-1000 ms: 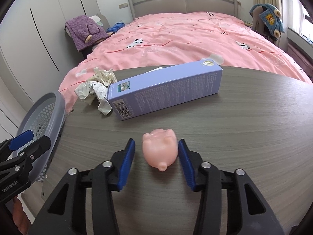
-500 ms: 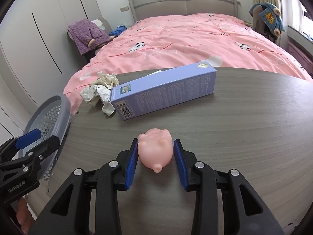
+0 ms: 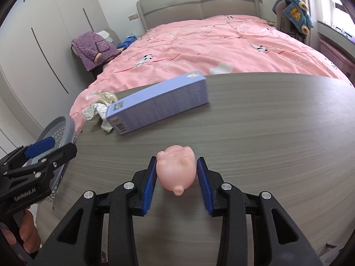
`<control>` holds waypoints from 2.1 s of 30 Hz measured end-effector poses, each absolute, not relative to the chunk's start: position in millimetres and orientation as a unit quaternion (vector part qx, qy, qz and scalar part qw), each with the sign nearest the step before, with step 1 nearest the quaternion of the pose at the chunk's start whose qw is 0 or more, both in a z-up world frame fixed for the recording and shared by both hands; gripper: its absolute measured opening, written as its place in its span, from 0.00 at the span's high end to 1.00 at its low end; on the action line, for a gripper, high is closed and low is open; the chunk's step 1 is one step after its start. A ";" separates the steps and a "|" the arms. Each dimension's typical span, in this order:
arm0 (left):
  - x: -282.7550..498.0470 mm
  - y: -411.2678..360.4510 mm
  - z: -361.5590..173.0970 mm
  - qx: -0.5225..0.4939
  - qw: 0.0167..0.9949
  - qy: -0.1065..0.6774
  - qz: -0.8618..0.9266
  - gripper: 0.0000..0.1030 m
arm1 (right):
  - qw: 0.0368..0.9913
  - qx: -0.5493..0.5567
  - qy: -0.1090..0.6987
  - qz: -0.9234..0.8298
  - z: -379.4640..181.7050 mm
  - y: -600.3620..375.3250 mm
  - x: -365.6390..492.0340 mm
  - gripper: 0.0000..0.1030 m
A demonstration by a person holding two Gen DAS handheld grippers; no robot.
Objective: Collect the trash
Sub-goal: 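Lower the left tool around the lavender box while the right holds the piggy, then close the left tool on the lavender box while the right holds the piggy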
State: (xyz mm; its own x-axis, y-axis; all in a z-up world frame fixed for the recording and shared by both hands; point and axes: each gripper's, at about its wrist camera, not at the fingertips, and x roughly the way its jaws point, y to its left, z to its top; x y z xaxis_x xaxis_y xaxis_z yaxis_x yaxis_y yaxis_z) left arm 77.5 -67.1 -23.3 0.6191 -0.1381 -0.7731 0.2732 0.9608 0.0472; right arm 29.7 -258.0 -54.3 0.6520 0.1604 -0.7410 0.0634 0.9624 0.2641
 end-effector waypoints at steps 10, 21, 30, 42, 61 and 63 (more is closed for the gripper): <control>112.9 -103.3 -26.4 0.095 0.886 0.426 -0.155 0.28 | 0.897 0.168 0.408 0.008 -55.5 -293.4 25.9 0.65; 145.0 -138.8 -38.0 0.117 0.874 0.433 -0.188 0.28 | 0.891 0.206 0.405 0.006 -59.4 -319.5 26.6 0.65; 155.3 -157.1 -40.1 0.132 0.872 0.427 -0.198 0.28 | 0.889 0.219 0.402 -0.002 -61.2 -334.1 23.9 0.65; 162.7 -171.1 -36.7 0.164 0.872 0.409 -0.212 0.28 | 0.888 0.228 0.399 -0.010 -62.9 -345.6 22.7 0.65; 152.5 -180.5 -45.9 0.164 0.839 0.440 -0.274 0.28 | 0.891 0.230 0.392 -0.016 -60.2 -352.4 20.8 0.65; 142.7 -181.2 -45.4 0.155 0.836 0.444 -0.283 0.28 | 0.891 0.231 0.391 -0.019 -60.0 -354.0 18.9 0.65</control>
